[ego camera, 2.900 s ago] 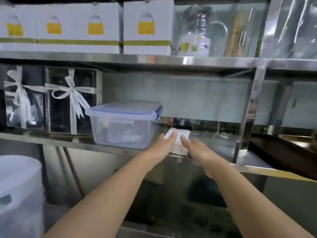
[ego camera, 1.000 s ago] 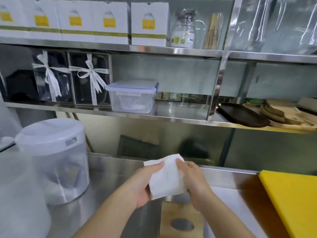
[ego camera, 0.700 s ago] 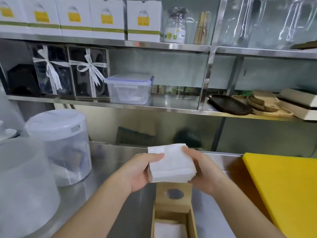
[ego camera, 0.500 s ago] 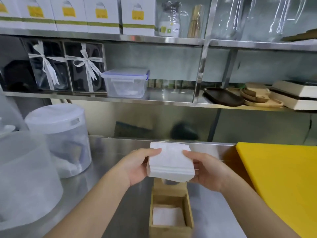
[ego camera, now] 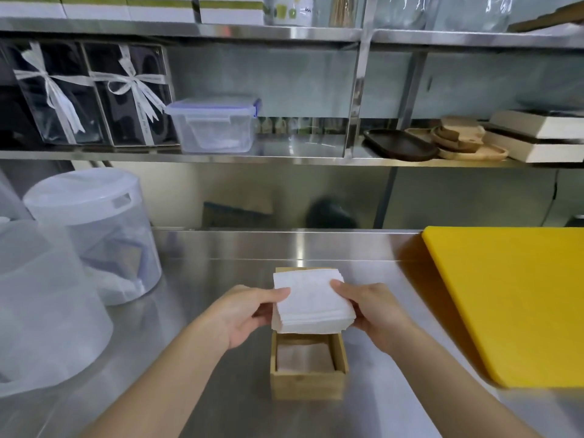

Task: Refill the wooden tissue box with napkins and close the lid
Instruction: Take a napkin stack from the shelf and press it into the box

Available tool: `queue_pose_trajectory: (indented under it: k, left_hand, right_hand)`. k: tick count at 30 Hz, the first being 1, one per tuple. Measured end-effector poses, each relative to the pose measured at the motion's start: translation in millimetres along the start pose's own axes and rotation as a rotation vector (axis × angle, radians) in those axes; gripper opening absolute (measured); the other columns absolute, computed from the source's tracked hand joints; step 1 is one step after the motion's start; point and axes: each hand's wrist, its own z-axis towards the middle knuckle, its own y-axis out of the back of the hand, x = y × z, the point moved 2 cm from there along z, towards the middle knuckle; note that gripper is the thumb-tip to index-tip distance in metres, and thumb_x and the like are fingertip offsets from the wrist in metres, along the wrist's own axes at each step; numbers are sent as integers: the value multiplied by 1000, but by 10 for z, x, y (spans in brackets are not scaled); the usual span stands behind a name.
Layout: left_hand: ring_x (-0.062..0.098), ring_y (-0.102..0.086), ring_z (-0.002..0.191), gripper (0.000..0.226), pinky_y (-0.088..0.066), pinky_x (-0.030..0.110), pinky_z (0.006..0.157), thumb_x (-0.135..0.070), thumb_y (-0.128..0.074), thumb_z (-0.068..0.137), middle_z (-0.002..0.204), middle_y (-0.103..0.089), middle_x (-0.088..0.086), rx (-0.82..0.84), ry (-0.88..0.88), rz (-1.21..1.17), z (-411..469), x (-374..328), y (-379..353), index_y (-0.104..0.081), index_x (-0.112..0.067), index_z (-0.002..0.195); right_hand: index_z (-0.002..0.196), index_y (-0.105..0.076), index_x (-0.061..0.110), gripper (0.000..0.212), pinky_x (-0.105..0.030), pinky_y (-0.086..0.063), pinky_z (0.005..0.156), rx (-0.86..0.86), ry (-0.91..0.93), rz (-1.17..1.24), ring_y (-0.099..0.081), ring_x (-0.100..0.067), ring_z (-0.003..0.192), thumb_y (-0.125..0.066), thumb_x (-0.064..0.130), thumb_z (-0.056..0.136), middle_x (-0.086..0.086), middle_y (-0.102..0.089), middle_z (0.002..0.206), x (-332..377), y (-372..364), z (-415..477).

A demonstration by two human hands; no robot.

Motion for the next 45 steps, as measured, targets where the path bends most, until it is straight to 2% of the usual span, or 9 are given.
queue_pose_trajectory:
  k: [5, 9, 13, 19, 23, 25, 28, 36, 45]
  left_hand:
    - [19, -67, 89, 17, -52, 28, 78, -15, -65, 87, 96, -74, 8, -11, 10, 88, 55, 155, -25, -68, -3, 98]
    - [16, -60, 75, 20, -49, 33, 82, -28, -70, 83, 86, -73, 2, -91, -1, 289, 89, 212, 13, -73, -9, 89]
    - [13, -59, 63, 15, -47, 24, 61, -21, -75, 77, 75, -72, 1, 10, 72, 224, 104, 199, 59, -73, -8, 85]
    - [13, -23, 56, 19, -25, 25, 53, -26, -79, 71, 57, -36, -3, -114, 110, 268, 200, 282, 91, -65, -15, 69]
    - [15, -32, 63, 26, -30, 27, 60, -34, -77, 72, 72, -49, 4, -127, 73, 333, 285, 386, 121, -68, -14, 85]
    - [19, -44, 74, 31, -37, 31, 69, -35, -74, 74, 106, -60, 17, -130, 63, 348, 319, 440, 125, -67, -13, 95]
    - [37, -45, 122, 40, -39, 45, 100, -36, -71, 79, 138, -45, 16, -134, 63, 365, 341, 510, 138, -62, -11, 109]
    - [20, -46, 115, 33, -31, 33, 95, -36, -63, 86, 131, -54, 2, -70, 34, 365, 443, 663, 92, -62, -14, 111]
    - [10, -38, 123, 38, -28, 26, 101, -23, -66, 85, 143, -26, -4, -27, -139, 459, 489, 709, 64, -56, -14, 120]
  right_hand:
    - [86, -66, -5, 25, -47, -54, 87, -26, -19, -32, -64, -30, 82, -62, 20, 87, -26, -68, 104, -128, -69, 23]
    - [83, -65, 1, 15, -42, -55, 79, 45, -96, -1, -64, -25, 77, -59, 13, 89, -14, -69, 90, -188, -36, 44]
    - [95, -69, -7, 22, -35, -51, 73, 81, -140, 14, -61, -30, 79, -68, 10, 81, -17, -67, 88, -223, 85, 82]
    - [78, -65, 4, 20, -29, -30, 64, 11, -118, -229, -44, -19, 68, -73, 22, 75, -7, -58, 74, -269, 135, 146]
    - [75, -54, 6, 19, -24, -24, 48, 42, -111, -256, -31, -14, 53, -70, 17, 79, -5, -41, 65, -346, 107, 192]
    - [81, -55, 6, 15, -22, -20, 42, 70, -145, -238, -28, -12, 47, -67, 14, 82, -4, -40, 63, -384, 76, 202]
    - [85, -52, 6, 12, -21, -17, 37, 107, -190, -179, -25, -9, 39, -63, 10, 85, -4, -37, 63, -416, 35, 219]
    - [84, -56, 5, 8, -24, -19, 40, 91, -169, -267, -25, -11, 43, -61, 11, 87, -9, -41, 67, -452, 10, 266]
    - [91, -58, 4, 11, -25, -23, 42, 44, -129, -381, -29, -14, 44, -64, 12, 86, -7, -46, 63, -467, -46, 327]
